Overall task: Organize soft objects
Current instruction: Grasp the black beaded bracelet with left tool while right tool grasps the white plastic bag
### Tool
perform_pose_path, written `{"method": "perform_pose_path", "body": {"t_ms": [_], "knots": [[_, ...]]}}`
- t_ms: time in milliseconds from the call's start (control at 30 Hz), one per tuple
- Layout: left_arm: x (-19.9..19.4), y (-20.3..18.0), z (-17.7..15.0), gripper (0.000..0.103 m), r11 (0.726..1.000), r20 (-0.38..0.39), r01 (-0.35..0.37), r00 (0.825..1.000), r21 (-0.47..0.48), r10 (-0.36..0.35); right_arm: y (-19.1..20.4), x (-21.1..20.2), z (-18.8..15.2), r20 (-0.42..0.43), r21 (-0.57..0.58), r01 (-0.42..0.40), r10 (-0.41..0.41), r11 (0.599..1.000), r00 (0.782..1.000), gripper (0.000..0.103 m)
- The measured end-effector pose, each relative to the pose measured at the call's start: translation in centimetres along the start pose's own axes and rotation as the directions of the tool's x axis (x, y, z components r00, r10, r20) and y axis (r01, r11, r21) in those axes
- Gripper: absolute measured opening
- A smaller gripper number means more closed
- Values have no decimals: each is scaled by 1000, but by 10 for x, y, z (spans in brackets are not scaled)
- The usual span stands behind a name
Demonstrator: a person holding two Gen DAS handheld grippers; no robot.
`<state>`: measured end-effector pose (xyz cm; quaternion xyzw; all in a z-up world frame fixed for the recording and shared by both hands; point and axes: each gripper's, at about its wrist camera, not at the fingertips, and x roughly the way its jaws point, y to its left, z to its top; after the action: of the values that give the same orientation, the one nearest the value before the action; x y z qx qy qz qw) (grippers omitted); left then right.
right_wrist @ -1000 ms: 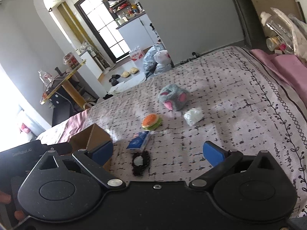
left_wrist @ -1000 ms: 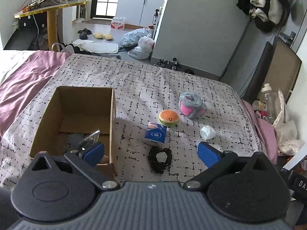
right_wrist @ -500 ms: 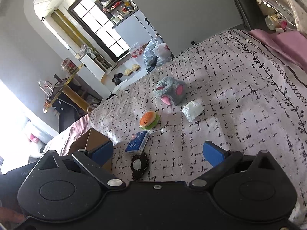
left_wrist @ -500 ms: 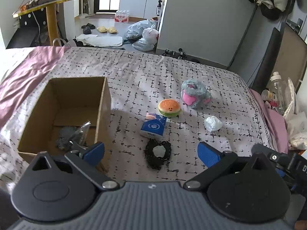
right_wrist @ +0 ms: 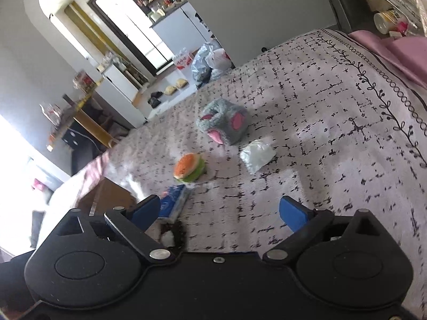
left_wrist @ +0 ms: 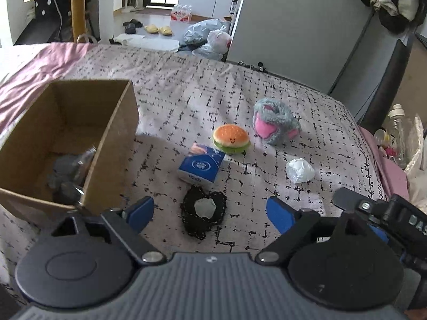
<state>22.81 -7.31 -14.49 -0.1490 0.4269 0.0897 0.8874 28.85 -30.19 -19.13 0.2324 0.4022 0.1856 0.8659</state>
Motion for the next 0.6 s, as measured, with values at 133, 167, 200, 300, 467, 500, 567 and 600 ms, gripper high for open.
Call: {"method": "perform_pose_path", "body": {"t_ms": [133,167,200,300,467,500,567,600], "knots": [[18,-1,-3,78,1000,-29,-8,1000,-30,7,-3,18,5,-20,-23,20,-21,1000,1000,94],[23,-1,-3,75,999,-37,-11,999,-37,10,-4,21,5,-21,-30,26,-27,999,999,93],[28,-1,-4,74,999,-43,-15,999,-43,13,-5,25,6,-21,-40,34,-35,999,999,93],[41,-3,-6,70,998,-57,-31,998,-54,28,-7,35,9,-25,-58,46,-48,997,999,90],[64,-4,-8,61,995,-94,-55,994,-80,48,-7,52,12,-14,-120,79,-81,990,997,85],[68,-5,-9,61,995,-101,-58,994,-81,50,-7,55,13,-8,-139,87,-89,986,996,85],[74,-6,-10,56,995,-111,-69,992,-74,61,-6,64,13,2,-176,108,-109,978,994,78],[77,-7,-11,55,994,-120,-78,990,-72,69,-5,68,13,12,-195,123,-123,973,992,78]]}}
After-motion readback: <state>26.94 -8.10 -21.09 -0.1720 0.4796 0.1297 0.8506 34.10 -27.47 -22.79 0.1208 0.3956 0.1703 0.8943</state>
